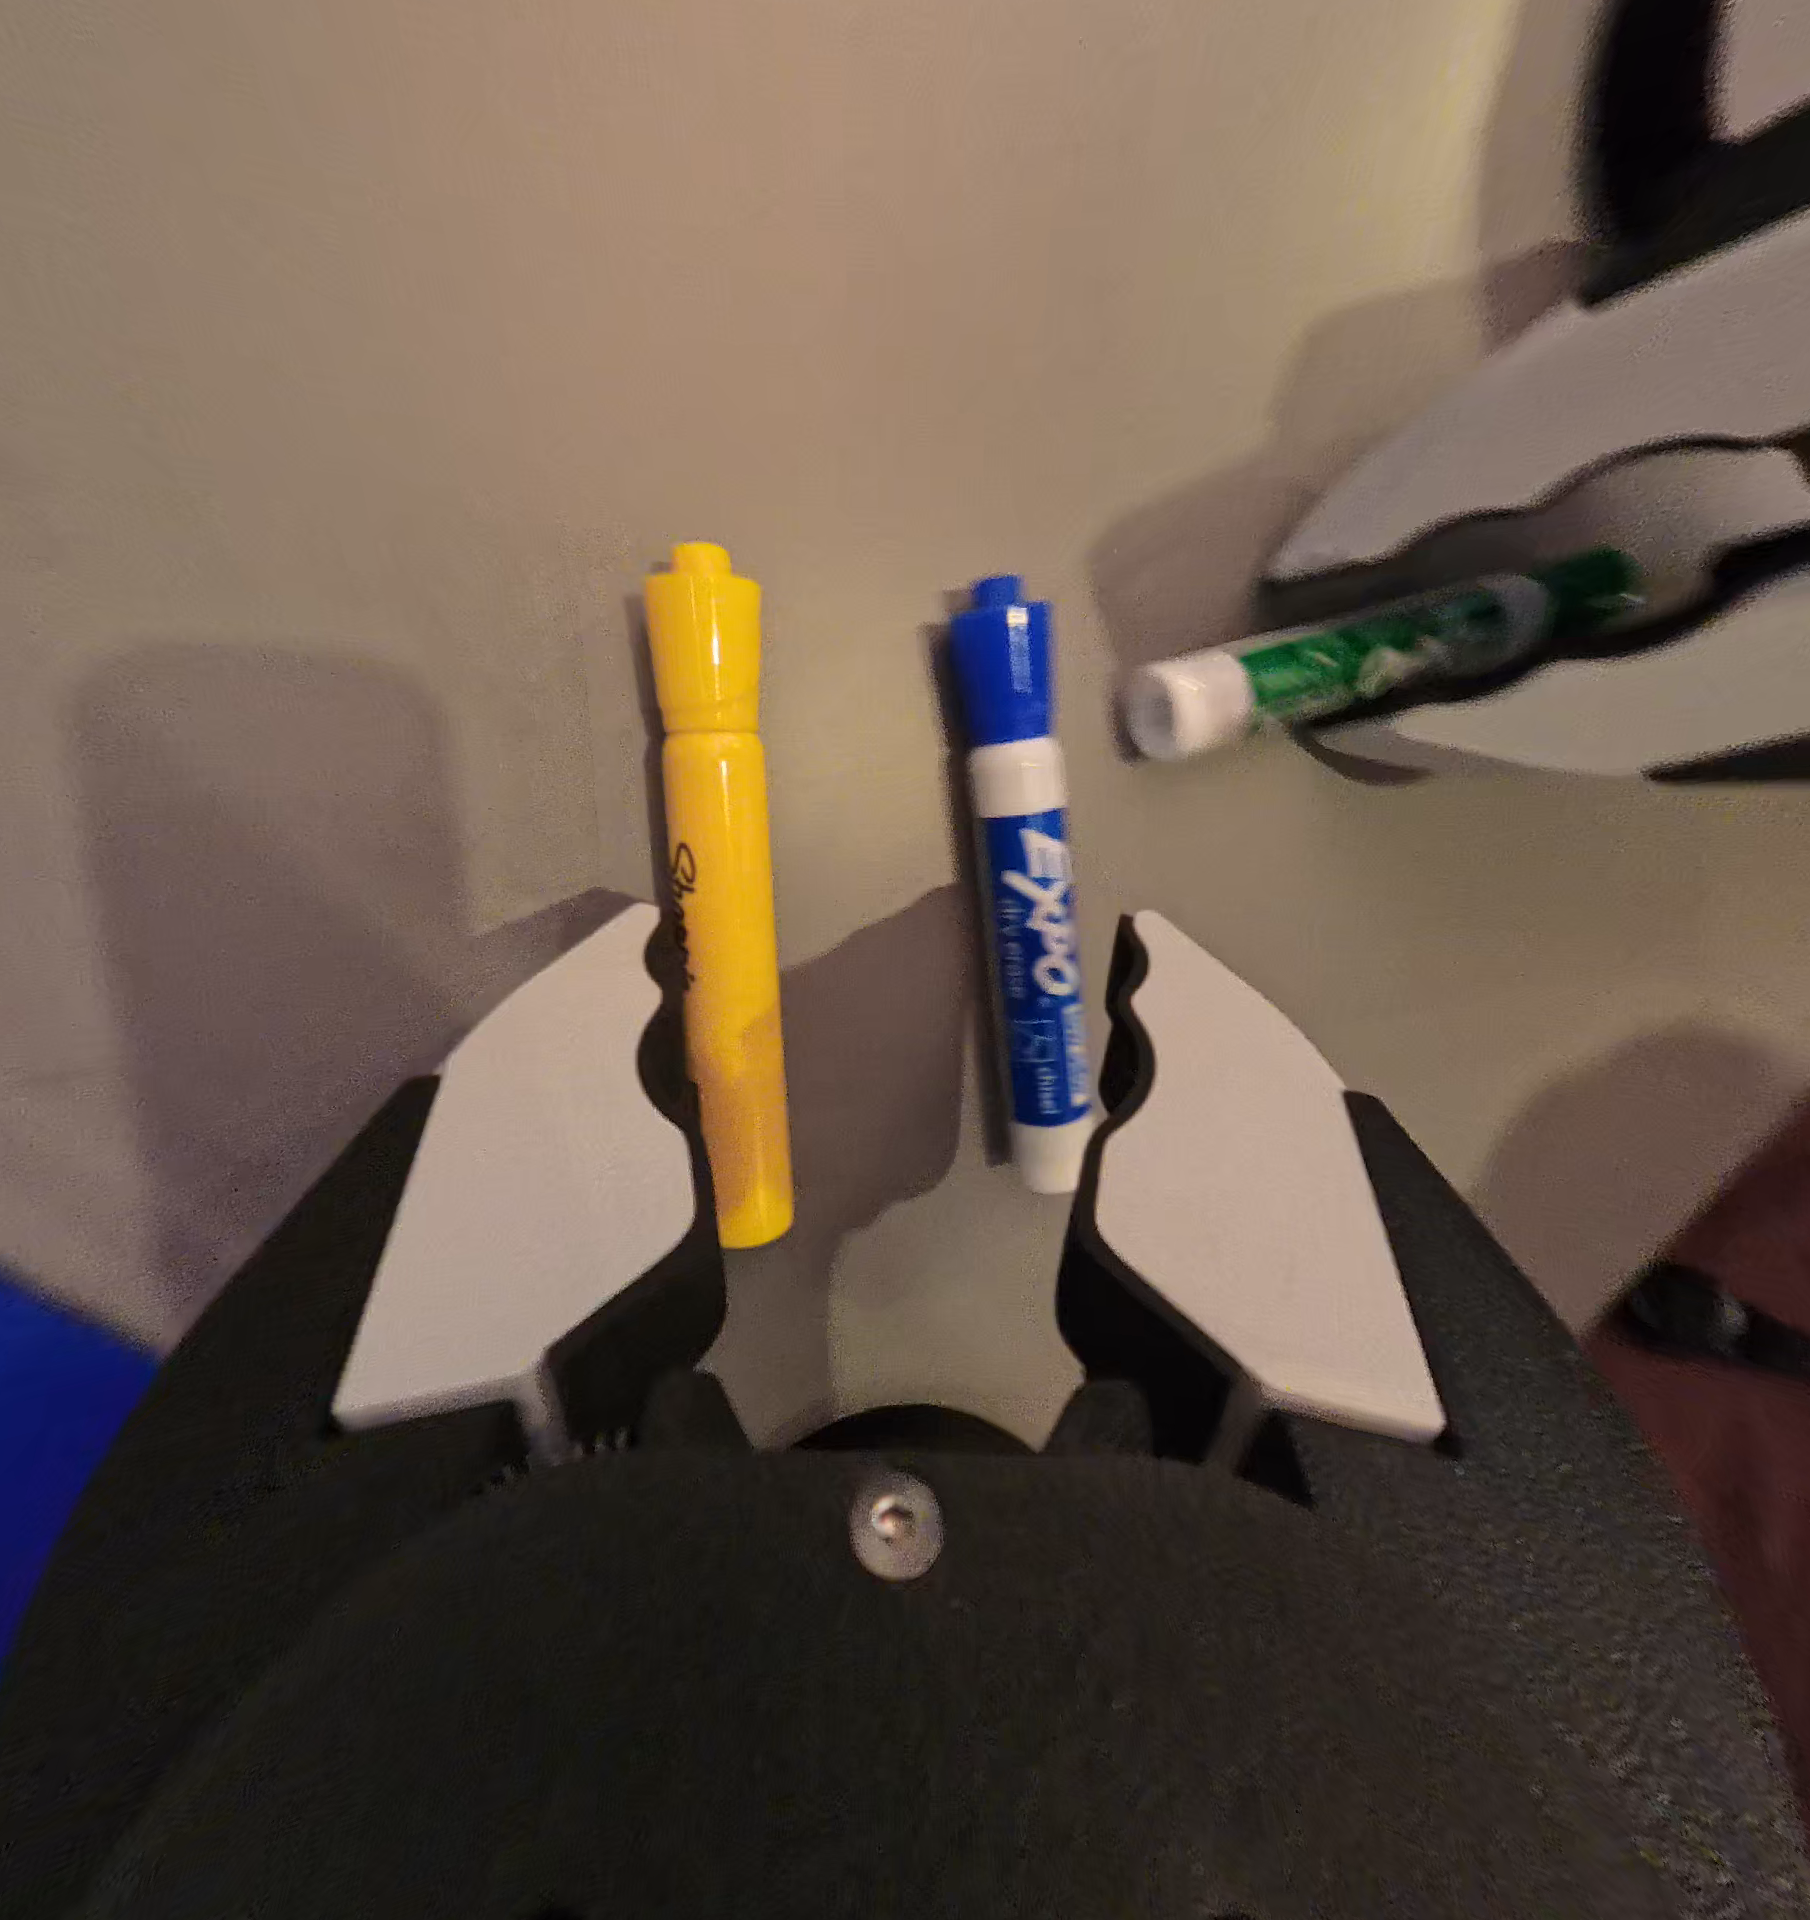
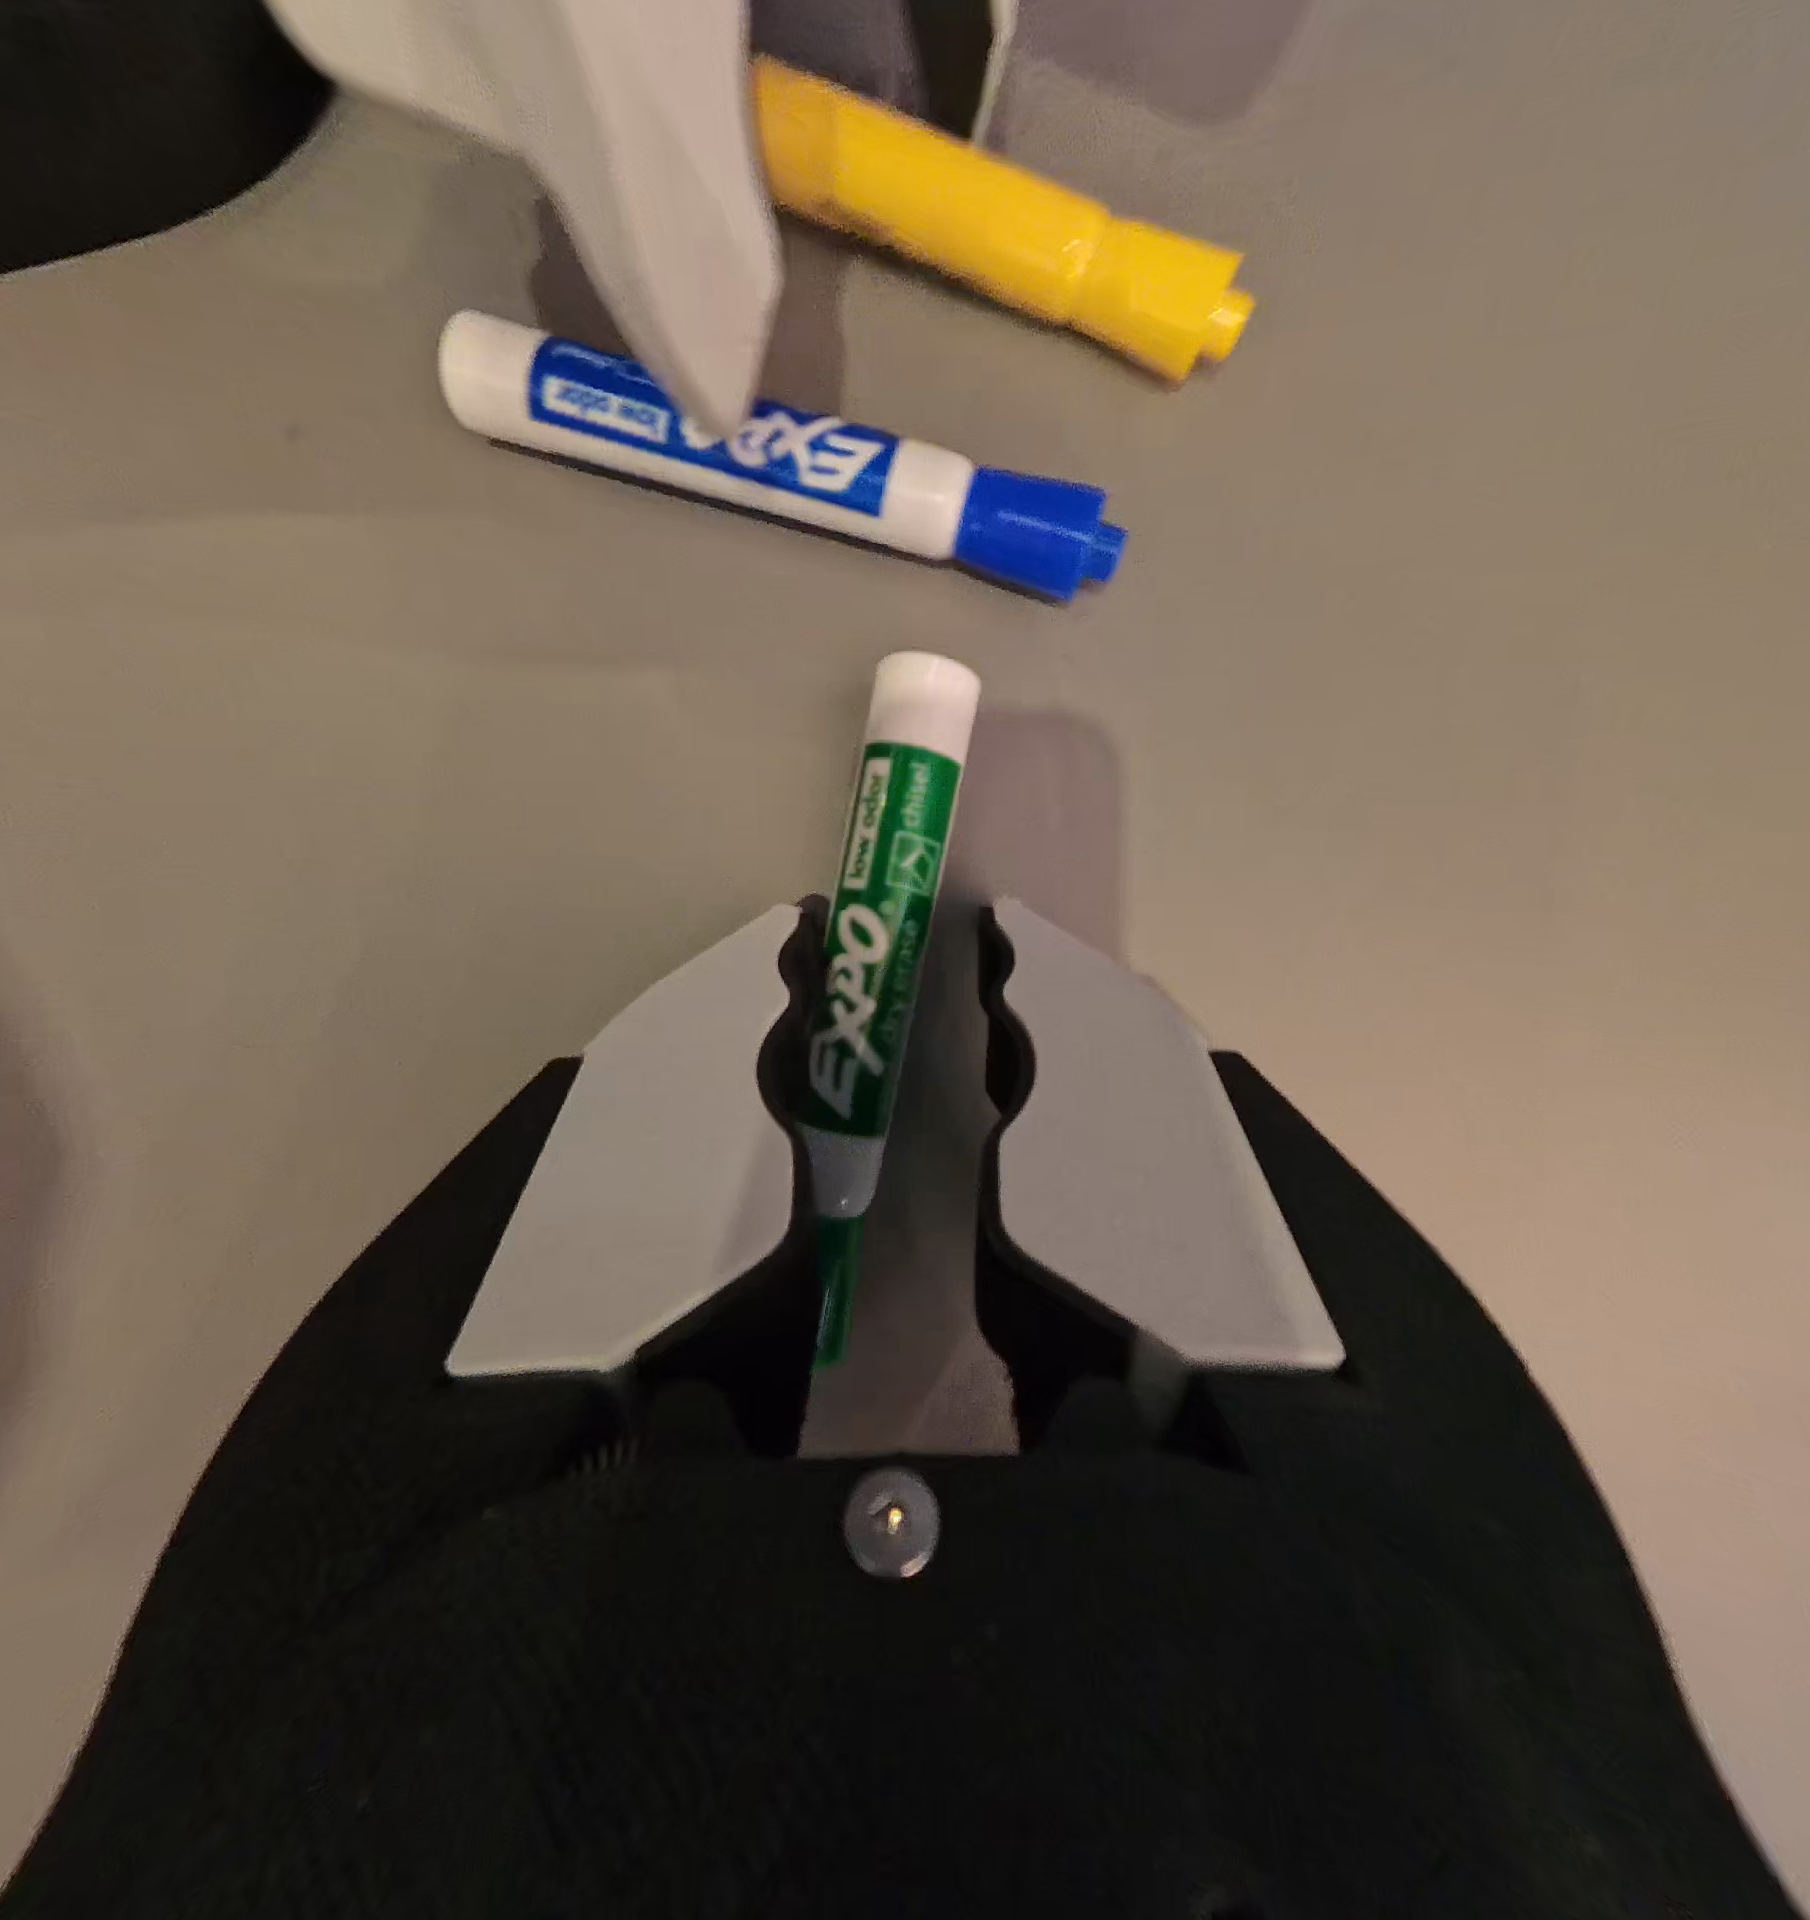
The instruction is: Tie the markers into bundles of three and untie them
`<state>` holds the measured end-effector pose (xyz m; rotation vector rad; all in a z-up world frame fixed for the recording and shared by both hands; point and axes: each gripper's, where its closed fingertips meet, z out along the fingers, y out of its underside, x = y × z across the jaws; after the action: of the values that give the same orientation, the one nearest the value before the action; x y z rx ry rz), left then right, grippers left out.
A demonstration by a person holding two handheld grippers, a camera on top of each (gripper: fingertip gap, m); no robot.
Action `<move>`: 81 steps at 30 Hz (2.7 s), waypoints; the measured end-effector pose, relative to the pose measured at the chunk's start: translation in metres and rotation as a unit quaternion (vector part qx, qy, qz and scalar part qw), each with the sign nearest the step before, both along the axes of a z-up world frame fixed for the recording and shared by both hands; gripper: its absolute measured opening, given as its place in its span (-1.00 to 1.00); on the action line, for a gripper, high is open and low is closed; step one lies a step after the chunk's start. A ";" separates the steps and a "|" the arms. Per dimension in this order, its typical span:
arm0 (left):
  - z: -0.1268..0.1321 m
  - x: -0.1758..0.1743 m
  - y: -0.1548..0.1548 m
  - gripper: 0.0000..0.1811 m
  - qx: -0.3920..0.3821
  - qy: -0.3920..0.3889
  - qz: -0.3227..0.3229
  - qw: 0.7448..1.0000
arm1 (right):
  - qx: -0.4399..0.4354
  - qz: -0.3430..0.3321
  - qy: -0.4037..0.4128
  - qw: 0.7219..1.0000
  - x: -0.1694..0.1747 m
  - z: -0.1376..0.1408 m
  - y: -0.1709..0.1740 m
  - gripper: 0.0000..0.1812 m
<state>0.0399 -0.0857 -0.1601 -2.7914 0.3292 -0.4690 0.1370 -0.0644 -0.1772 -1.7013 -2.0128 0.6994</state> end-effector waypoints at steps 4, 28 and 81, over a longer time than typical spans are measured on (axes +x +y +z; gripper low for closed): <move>-0.001 0.020 -0.007 -0.18 0.013 -0.016 -0.014 1.000 | 0.004 -0.026 -0.003 1.000 0.009 0.000 0.019 -0.66; -0.017 0.025 -0.032 -0.58 -0.032 0.161 -0.230 0.959 | -0.255 0.184 0.076 0.946 -0.007 0.057 -0.009 -0.61; -0.011 0.037 -0.033 -0.54 0.151 0.221 -0.177 0.947 | -0.264 0.304 -0.282 0.871 -0.026 0.009 -0.056 -0.71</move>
<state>0.0769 -0.1190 -0.1715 -2.5073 0.9267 0.1428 0.1105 -0.1208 -0.1678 -1.6647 -3.0672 1.1392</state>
